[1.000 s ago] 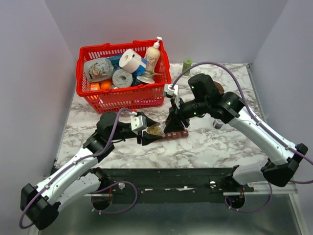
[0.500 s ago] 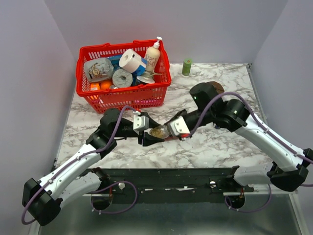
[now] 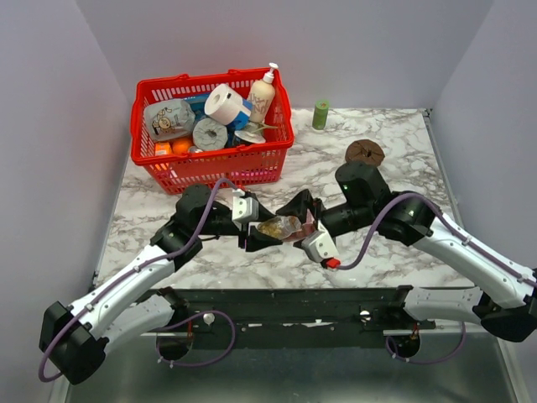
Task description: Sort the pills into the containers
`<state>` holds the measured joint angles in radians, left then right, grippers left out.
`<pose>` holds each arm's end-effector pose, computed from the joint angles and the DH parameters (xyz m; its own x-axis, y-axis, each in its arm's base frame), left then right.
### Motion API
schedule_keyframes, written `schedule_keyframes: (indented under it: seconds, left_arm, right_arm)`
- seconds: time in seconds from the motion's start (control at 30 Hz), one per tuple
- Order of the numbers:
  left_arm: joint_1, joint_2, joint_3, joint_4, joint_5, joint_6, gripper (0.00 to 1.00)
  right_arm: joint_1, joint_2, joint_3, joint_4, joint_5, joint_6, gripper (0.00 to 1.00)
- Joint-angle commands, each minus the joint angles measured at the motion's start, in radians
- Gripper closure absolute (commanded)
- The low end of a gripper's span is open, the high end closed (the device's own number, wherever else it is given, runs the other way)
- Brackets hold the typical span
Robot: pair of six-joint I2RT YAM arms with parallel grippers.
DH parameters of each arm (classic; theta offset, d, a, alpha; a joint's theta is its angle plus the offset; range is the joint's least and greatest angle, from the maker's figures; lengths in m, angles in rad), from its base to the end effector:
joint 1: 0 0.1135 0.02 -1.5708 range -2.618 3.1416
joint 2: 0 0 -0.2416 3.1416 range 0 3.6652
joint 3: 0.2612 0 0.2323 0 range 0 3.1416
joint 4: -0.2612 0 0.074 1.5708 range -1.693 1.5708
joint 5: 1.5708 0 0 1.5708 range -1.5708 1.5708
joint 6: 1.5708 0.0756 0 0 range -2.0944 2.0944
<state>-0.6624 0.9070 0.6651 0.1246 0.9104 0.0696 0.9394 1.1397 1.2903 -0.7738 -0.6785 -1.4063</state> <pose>0.1391 -0.1842 0.2942 -0.0228 0.0719 -0.9972 0.9997 -0.0037 -0.0231 0.1033 0.2216 0.3484 0.8603 -0.1247 -0.4943 -0.4920 -0.4569 -0.7411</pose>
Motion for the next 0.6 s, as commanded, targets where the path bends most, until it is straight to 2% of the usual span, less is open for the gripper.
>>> schedule_keyframes:
  seconds: [0.0,0.07,0.1,0.2,0.3,0.4,0.57]
  left_arm:
    - [0.001,-0.036,-0.01,0.037,-0.03,0.001,1.0]
    - [0.001,-0.049,-0.015,0.04,-0.048,0.001,1.0]
    - [0.001,-0.056,-0.019,0.04,-0.056,0.002,1.0]
    - [0.001,-0.075,-0.024,0.035,-0.082,0.007,1.0]
    - [0.001,-0.08,-0.024,0.032,-0.088,0.01,1.0]
    - [0.001,-0.074,-0.021,0.041,-0.088,0.007,1.0]
    - [0.001,-0.082,-0.016,0.047,-0.09,0.001,1.0]
  right_arm:
    - [0.007,-0.035,0.044,0.042,-0.021,0.264,0.03]
    - [0.006,-0.022,0.088,0.039,0.019,0.415,0.0]
    - [0.007,-0.009,0.108,0.039,0.042,0.607,0.0]
    - [0.004,0.037,0.167,-0.007,0.117,0.902,0.0]
    - [0.004,0.063,0.178,-0.033,0.152,1.068,0.0]
    - [-0.008,0.098,0.193,-0.047,0.154,1.15,0.01]
    - [-0.013,0.12,0.187,-0.045,0.16,1.176,0.04]
